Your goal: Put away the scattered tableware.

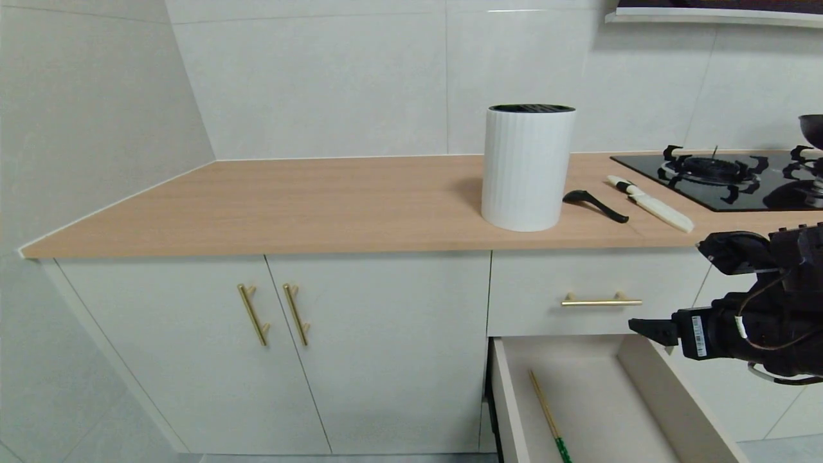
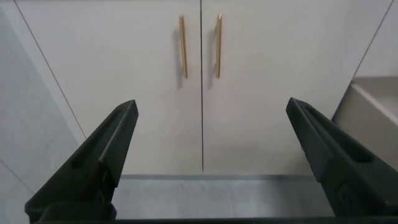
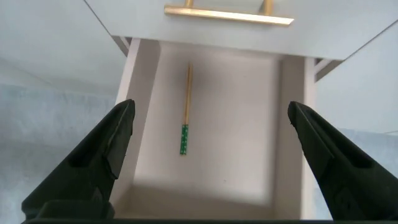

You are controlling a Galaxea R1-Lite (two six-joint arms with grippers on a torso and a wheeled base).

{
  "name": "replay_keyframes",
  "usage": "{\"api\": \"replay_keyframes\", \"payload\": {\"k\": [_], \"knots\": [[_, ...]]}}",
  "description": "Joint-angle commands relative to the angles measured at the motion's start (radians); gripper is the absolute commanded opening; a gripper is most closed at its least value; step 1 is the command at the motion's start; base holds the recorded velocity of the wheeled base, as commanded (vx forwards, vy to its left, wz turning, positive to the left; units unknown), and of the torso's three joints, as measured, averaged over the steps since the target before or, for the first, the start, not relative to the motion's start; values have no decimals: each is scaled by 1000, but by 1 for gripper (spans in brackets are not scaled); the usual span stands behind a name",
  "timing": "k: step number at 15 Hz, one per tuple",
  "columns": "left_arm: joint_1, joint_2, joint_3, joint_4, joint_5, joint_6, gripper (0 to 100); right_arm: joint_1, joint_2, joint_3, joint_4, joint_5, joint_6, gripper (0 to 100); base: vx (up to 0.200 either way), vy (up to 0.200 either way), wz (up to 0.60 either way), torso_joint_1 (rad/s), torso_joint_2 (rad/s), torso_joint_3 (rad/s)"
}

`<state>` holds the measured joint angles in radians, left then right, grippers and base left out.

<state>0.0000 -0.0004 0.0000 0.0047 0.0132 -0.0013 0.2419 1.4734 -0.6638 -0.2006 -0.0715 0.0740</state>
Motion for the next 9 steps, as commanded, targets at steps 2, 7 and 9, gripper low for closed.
{"api": "replay_keyframes", "payload": {"k": [2,7,9], "knots": [[0,0,0,0,-1,0,100,0,22,4,0,1,0,100,0,0,0,178,-461,-291],[0,0,0,0,1,0,100,0,38,9,-2,1,0,100,0,0,0,193,-465,-287],[0,0,0,0,-1,0,100,0,38,9,-2,1,0,100,0,0,0,207,-488,-300]]}}
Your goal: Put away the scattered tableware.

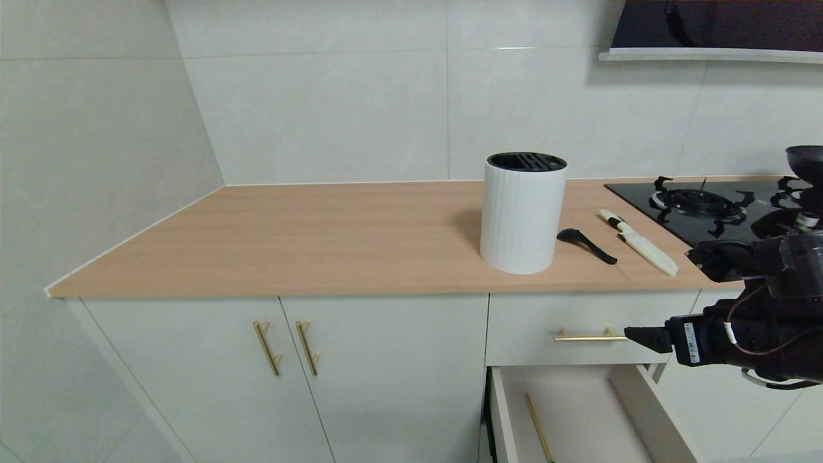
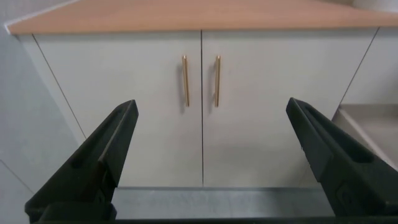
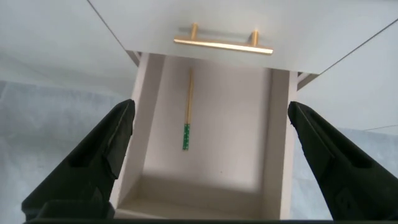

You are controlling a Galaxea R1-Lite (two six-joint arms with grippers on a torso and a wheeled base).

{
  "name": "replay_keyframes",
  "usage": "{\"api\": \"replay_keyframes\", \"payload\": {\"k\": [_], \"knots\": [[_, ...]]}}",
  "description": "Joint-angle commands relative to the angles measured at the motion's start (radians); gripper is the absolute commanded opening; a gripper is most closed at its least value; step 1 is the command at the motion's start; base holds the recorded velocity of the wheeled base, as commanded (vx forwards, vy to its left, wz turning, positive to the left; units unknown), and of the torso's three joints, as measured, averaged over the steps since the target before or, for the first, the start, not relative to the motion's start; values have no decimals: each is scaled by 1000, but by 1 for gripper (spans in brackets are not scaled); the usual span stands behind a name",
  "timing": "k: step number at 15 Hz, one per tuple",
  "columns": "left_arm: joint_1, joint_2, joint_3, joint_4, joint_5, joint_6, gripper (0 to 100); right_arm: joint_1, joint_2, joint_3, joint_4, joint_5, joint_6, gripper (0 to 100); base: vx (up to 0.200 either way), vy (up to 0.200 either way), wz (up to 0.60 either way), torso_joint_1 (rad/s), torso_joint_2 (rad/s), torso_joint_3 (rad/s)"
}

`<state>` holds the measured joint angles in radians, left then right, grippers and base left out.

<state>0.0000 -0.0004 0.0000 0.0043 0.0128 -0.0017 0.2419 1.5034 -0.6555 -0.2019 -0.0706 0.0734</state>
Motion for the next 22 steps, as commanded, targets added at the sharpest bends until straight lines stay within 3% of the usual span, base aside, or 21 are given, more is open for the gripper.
{"api": "replay_keyframes", "payload": {"k": [1,9,12,18,22], "knots": [[0,0,0,0,1,0,100,0,6,1,-1,0,0,100,0,0,0,222,-500,-295],[0,0,0,0,1,0,100,0,84,-26,-37,-15,-30,100,0,0,0,105,-240,-134],[0,0,0,0,1,0,100,-75,250,-184,-125,-5,-110,100,0,0,0,0,0,0],[0,0,0,0,0,0,100,-142,571,-627,-125,89,-175,100,0,0,0,0,0,0],[0,0,0,0,1,0,100,-164,664,-681,-131,235,-215,100,0,0,0,0,0,0]]}}
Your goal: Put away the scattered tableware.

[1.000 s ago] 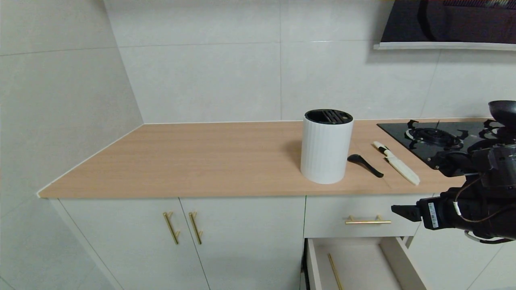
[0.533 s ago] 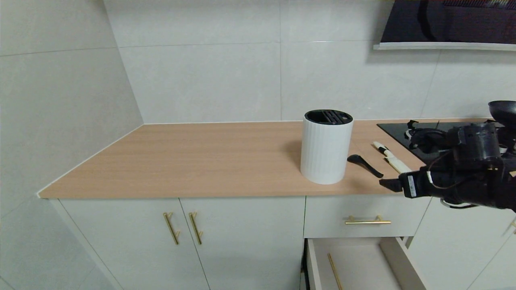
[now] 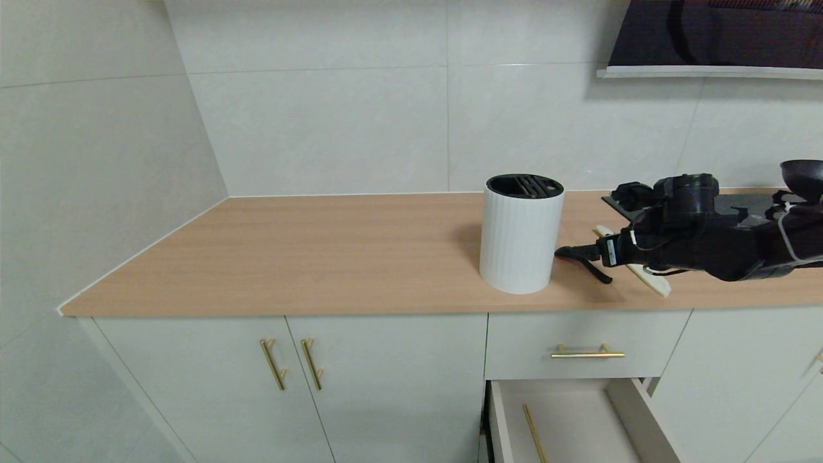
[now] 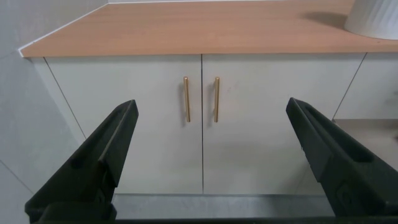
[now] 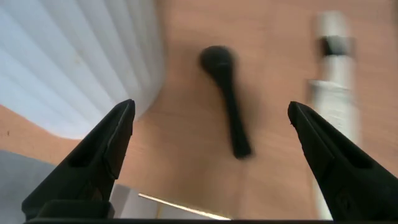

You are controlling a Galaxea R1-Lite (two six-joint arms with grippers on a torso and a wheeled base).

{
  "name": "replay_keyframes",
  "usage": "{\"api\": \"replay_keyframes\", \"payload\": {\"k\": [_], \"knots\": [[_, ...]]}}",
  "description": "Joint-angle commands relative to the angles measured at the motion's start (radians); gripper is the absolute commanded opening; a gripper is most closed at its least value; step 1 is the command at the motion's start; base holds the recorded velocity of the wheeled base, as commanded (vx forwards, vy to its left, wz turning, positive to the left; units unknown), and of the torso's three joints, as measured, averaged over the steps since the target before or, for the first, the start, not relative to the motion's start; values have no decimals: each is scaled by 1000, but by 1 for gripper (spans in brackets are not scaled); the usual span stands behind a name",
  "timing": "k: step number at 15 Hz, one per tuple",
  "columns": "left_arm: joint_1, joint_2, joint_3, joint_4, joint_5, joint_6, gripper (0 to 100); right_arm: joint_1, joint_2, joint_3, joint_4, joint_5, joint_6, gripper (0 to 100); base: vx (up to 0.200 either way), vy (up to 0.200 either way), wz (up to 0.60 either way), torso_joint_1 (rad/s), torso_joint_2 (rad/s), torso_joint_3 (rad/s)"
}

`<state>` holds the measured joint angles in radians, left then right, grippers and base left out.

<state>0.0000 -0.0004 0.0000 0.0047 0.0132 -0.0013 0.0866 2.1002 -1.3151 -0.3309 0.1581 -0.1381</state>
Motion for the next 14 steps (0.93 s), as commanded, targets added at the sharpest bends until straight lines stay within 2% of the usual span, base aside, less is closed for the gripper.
{"api": "replay_keyframes", "payload": {"k": [1,5,9,14], "knots": [[0,0,0,0,1,0,100,-24,72,-21,-4,43,-5,100,0,0,0,0,0,0],[0,0,0,0,1,0,100,-41,87,-23,-7,110,-6,100,0,0,0,0,0,0],[0,0,0,0,1,0,100,-61,165,-59,-74,110,-8,100,0,0,0,0,0,0],[0,0,0,0,1,0,100,-64,230,-99,-77,104,-9,100,0,0,0,0,0,0]]}}
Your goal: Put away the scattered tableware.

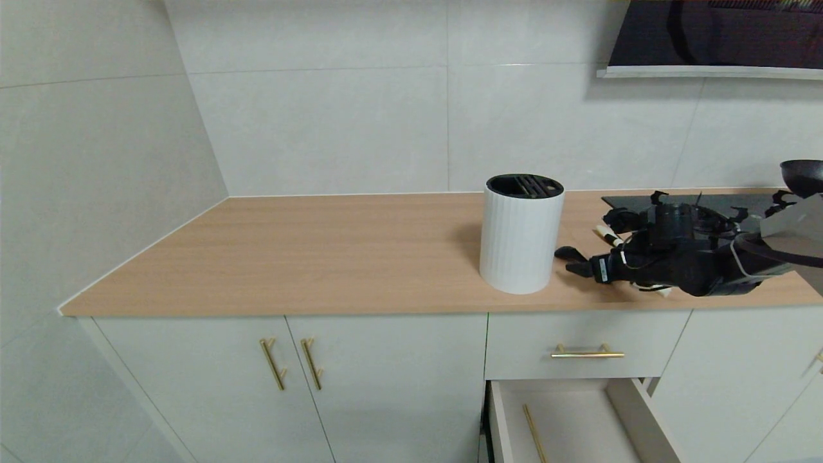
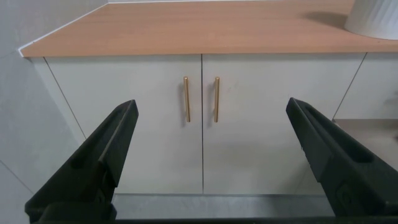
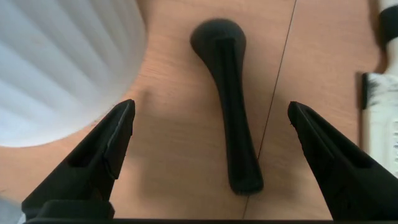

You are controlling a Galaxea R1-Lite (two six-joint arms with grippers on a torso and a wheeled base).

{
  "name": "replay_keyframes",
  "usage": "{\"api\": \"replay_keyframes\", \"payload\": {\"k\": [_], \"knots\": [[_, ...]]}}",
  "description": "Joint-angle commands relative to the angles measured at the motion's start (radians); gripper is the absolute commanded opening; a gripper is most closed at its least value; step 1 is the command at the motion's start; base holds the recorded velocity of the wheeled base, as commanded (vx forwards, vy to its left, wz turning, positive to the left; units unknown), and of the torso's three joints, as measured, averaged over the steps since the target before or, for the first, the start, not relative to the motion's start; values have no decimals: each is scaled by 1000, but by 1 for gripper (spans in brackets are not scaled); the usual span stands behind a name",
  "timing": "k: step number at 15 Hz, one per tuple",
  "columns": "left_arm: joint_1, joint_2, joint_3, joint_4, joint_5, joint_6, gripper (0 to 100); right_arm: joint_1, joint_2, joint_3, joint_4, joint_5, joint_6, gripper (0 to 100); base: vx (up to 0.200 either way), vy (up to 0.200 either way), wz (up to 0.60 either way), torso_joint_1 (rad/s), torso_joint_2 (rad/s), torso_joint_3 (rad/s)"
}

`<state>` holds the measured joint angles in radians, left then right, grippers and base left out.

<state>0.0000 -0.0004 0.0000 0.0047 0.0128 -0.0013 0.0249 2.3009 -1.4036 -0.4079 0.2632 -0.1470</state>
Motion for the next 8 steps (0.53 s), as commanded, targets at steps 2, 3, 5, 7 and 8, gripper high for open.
{"api": "replay_keyframes", "payload": {"k": [2,3,5,7,8], "knots": [[0,0,0,0,1,0,100,-2,48,-20,-3,-15,-16,100,0,0,0,0,0,0],[0,0,0,0,1,0,100,-2,54,-20,-11,-30,-17,100,0,0,0,0,0,0],[0,0,0,0,0,0,100,-2,60,-20,-34,-33,-17,100,0,0,0,0,0,0],[0,0,0,0,0,0,100,-2,63,-26,-35,-35,-17,100,0,0,0,0,0,0],[0,0,0,0,1,0,100,-2,63,-26,-35,-35,-17,100,0,0,0,0,0,0]]}}
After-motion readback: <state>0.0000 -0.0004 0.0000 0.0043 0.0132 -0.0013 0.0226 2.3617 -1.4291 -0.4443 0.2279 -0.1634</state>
